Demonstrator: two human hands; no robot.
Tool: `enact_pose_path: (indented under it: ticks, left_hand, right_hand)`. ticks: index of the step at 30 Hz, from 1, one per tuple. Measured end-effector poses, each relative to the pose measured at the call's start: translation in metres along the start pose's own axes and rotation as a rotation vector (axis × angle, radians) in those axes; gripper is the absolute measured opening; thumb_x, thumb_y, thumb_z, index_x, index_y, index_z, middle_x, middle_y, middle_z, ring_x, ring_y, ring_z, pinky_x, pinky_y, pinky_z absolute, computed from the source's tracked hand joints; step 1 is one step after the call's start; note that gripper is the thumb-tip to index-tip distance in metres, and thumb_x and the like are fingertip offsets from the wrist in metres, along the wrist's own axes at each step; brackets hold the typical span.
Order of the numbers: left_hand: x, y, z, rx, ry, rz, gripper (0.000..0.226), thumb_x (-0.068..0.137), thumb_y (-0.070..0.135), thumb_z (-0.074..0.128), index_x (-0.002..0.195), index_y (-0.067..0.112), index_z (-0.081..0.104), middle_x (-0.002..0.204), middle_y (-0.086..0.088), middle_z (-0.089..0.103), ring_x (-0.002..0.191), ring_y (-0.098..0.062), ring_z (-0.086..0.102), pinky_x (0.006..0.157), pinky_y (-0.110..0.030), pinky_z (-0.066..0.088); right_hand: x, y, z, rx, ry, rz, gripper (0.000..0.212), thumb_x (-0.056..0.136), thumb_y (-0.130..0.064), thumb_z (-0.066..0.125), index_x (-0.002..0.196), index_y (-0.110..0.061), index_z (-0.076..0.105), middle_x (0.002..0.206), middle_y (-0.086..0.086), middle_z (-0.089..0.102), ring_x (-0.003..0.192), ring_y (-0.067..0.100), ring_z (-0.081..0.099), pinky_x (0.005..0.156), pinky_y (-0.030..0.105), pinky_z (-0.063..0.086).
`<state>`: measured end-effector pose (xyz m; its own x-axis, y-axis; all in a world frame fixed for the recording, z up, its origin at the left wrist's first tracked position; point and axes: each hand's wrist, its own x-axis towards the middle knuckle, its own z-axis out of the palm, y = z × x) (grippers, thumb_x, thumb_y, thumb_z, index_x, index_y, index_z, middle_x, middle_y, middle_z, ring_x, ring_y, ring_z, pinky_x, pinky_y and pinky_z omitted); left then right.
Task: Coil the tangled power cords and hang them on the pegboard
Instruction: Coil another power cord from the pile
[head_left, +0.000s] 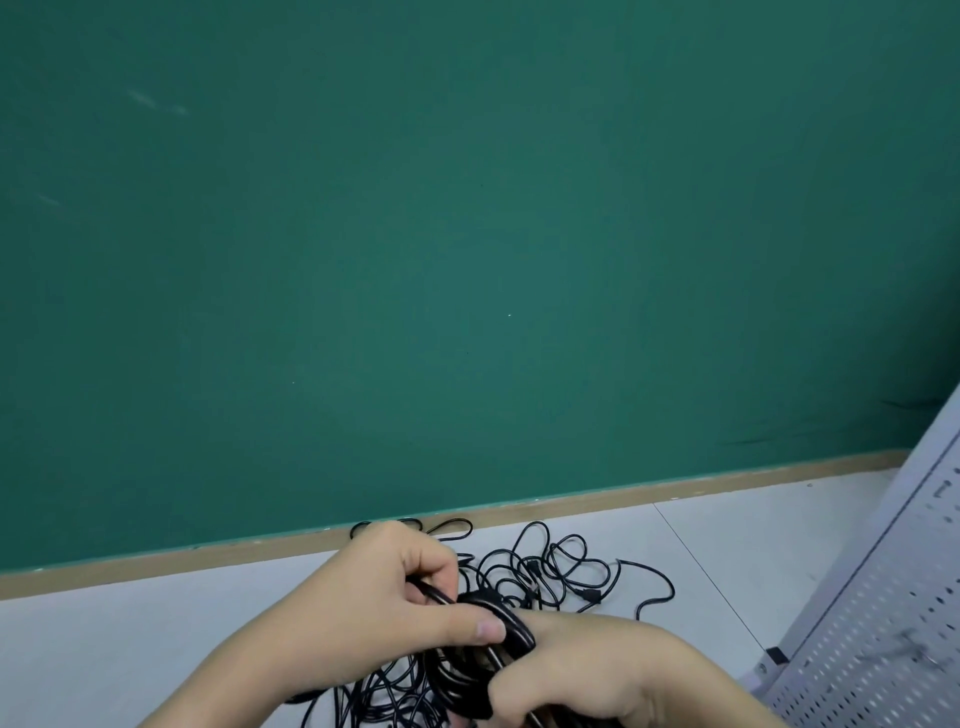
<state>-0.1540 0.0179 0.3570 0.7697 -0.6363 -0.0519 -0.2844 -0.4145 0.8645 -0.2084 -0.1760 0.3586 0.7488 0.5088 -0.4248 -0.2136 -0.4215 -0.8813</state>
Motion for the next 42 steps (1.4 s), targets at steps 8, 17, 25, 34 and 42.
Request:
enact_pose_path:
  ticks: [8,17,25,34,42]
  left_hand:
    - [0.008,-0.013,0.01,-0.052,0.15,0.027,0.081,0.046,0.085,0.081,0.059,0.016,0.041,0.057,-0.003,0.032,0.063,-0.027,0.024,0.058,-0.033,0.018]
    - [0.017,-0.013,0.006,-0.006,0.345,0.193,0.069,0.07,0.088,0.06,0.056,0.023,0.038,0.057,0.011,0.027,0.056,-0.008,0.024,0.051,-0.027,0.021]
    - [0.024,-0.01,0.012,-0.014,0.284,0.201,0.06,0.09,0.072,0.039,0.06,0.021,0.031,0.056,0.011,0.025,0.053,-0.008,0.022,0.049,-0.019,0.021]
    - [0.02,-0.001,0.03,-0.252,0.084,0.026,0.05,0.101,0.055,0.037,0.064,0.023,0.048,0.054,0.006,0.025,0.047,-0.013,0.019,0.045,-0.022,0.019]
    - [0.016,0.008,0.037,-0.407,-0.007,-0.062,0.059,0.102,0.062,0.037,0.065,0.017,0.048,0.052,0.004,0.025,0.045,-0.015,0.021,0.048,-0.027,0.023]
  right_hand:
    - [0.0,-0.005,0.0,0.054,-0.007,-0.143,0.053,0.088,-0.001,0.068,0.12,-0.043,0.066,0.108,-0.016,0.07,0.102,0.001,0.066,0.092,0.018,0.045]
    - [-0.004,0.008,-0.005,0.688,-0.058,-0.082,0.034,0.057,0.003,0.047,0.081,-0.005,0.07,0.082,0.016,0.049,0.059,0.017,0.044,0.048,0.02,0.036]
    - [-0.006,0.01,-0.027,1.017,-0.095,-0.328,0.03,0.066,0.002,0.055,0.094,-0.007,0.059,0.066,-0.002,0.031,0.052,0.008,0.025,0.045,0.017,0.029]
    - [0.006,0.018,-0.025,0.796,0.417,-0.313,0.018,0.081,-0.019,0.071,0.073,-0.007,0.06,0.064,0.002,0.04,0.052,0.012,0.031,0.048,0.021,0.033]
    - [0.01,0.013,-0.007,0.81,0.371,-0.367,0.026,0.08,-0.021,0.074,0.061,-0.02,0.056,0.062,0.003,0.035,0.052,0.012,0.031,0.05,0.022,0.032]
